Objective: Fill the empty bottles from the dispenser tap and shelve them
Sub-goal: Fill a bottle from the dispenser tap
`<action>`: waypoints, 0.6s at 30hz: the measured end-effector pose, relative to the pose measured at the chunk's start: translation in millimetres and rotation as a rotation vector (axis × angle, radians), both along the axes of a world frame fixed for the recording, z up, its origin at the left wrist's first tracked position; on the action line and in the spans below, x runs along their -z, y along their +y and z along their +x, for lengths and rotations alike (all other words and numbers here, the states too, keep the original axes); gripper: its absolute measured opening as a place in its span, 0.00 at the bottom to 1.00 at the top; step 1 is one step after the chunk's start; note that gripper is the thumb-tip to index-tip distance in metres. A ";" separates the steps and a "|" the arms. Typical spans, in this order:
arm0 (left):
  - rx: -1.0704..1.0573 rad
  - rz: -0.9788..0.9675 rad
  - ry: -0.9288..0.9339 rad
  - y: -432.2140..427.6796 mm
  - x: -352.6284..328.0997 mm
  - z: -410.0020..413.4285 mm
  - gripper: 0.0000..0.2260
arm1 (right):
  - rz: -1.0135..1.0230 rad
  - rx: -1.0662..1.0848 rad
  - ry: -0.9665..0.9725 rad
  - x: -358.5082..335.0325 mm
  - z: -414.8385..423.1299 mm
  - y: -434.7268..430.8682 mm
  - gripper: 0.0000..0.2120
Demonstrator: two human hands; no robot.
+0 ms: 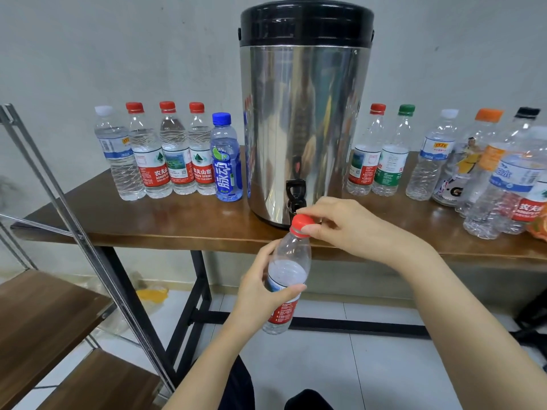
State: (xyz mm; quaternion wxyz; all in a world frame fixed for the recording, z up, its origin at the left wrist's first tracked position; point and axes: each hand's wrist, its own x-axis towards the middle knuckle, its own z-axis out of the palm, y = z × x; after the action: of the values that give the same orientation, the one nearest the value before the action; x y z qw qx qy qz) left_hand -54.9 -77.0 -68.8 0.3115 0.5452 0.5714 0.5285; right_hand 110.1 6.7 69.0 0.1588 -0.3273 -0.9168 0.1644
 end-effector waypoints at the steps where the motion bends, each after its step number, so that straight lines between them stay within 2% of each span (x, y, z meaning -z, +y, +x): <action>1: -0.006 0.003 0.013 -0.8 0.1 -0.3 0.34 | -0.019 0.001 0.009 0.2 0.0 0.2 0.19; 4: -0.012 0.014 0.051 -1.9 0.3 0.9 0.35 | -0.035 0.056 0.073 2.2 -2.6 0.3 0.21; 7: 0.003 0.011 0.071 -2.1 0.1 2.9 0.34 | -0.005 0.032 0.072 4.3 -2.3 5.3 0.11; 10: 0.010 0.007 0.056 -1.0 2.7 2.3 0.35 | -0.038 -0.036 0.058 4.3 0.8 8.6 0.18; 12: 0.010 0.006 0.056 0.3 3.5 2.8 0.35 | -0.063 0.017 0.070 5.5 1.0 8.1 0.20; 15: 0.020 -0.011 0.053 2.5 5.1 4.2 0.35 | -0.019 0.029 0.116 10.7 0.5 11.0 0.10; 18: 0.057 -0.067 0.011 4.3 12.1 3.3 0.33 | -0.100 -0.041 0.139 12.6 4.3 15.7 0.10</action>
State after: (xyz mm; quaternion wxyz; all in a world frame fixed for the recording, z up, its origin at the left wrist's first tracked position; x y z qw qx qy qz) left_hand -51.5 -72.7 -80.9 0.3414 0.5535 0.5746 0.4970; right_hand 114.5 22.3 56.4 0.2023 -0.3038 -0.9007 0.2356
